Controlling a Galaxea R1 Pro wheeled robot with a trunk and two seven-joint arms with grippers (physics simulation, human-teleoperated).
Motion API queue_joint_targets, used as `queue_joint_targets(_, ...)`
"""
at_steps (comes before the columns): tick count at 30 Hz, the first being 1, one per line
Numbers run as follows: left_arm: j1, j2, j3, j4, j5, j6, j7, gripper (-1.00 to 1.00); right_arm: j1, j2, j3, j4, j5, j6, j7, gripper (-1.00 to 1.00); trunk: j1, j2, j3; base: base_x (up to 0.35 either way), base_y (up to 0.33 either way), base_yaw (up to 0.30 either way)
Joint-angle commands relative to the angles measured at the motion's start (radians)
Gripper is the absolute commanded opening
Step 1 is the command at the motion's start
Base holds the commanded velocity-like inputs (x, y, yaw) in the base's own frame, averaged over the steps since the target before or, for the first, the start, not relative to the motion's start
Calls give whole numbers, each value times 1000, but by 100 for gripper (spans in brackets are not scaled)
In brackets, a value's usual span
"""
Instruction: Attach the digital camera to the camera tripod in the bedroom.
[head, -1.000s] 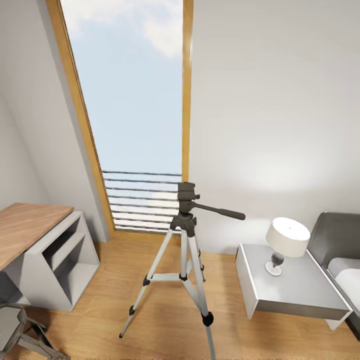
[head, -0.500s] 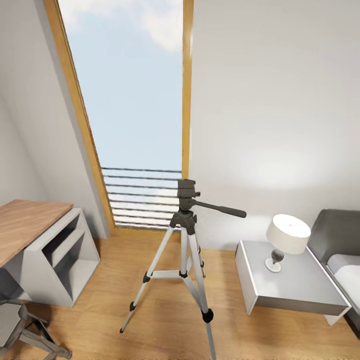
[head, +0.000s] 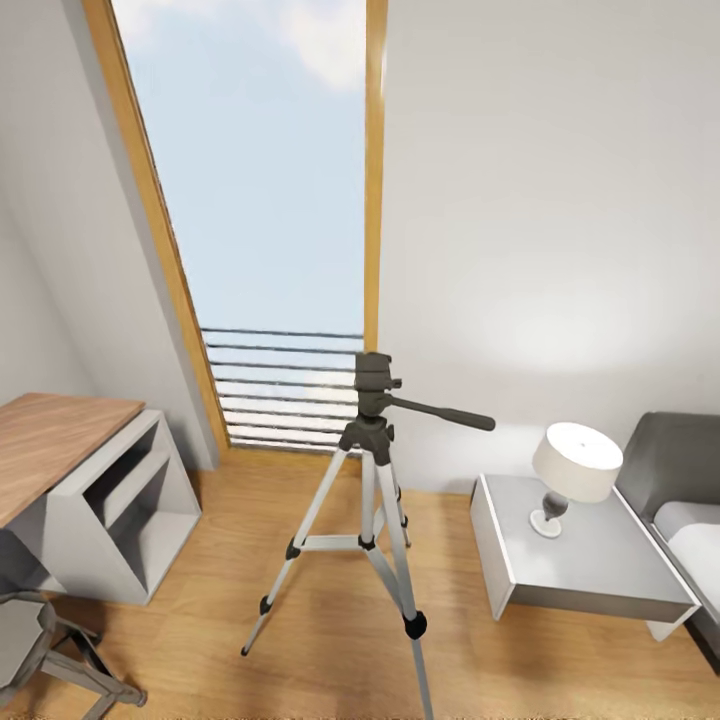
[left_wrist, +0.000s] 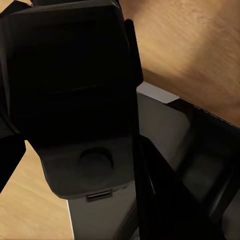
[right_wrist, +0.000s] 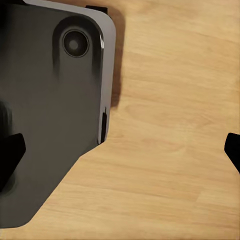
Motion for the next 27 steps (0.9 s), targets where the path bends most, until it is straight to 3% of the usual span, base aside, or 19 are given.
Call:
queue_joint_targets(1, -1, 0, -9, 0, 7, -2, -1, -100, -2, -1, -9, 3, 10, -6, 2, 100, 1, -2, -4, 0, 0, 0)
queue_joint_targets(27, -1, 0, -9, 0, 1, 0, -2, -100, -2, -1, -9, 3, 9, -6, 2, 100, 1, -2, -45, 0, 0, 0)
